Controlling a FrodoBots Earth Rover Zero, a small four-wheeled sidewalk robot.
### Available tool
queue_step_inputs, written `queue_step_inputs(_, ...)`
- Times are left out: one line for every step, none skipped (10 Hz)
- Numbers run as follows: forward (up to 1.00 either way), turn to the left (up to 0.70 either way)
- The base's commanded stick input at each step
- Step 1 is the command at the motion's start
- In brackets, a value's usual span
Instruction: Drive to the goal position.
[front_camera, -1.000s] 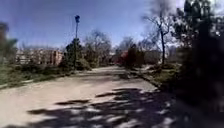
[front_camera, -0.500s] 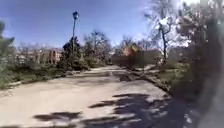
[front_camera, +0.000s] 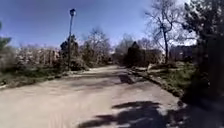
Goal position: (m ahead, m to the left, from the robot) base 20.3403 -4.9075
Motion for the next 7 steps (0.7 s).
queue_step_inputs(1.0,0.0)
queue_step_inputs(1.0,0.0)
queue_step_inputs(1.0,0.0)
queue_step_inputs(1.0,0.0)
queue_step_inputs(1.0,0.0)
queue_step_inputs(1.0,0.0)
queue_step_inputs(1.0,0.0)
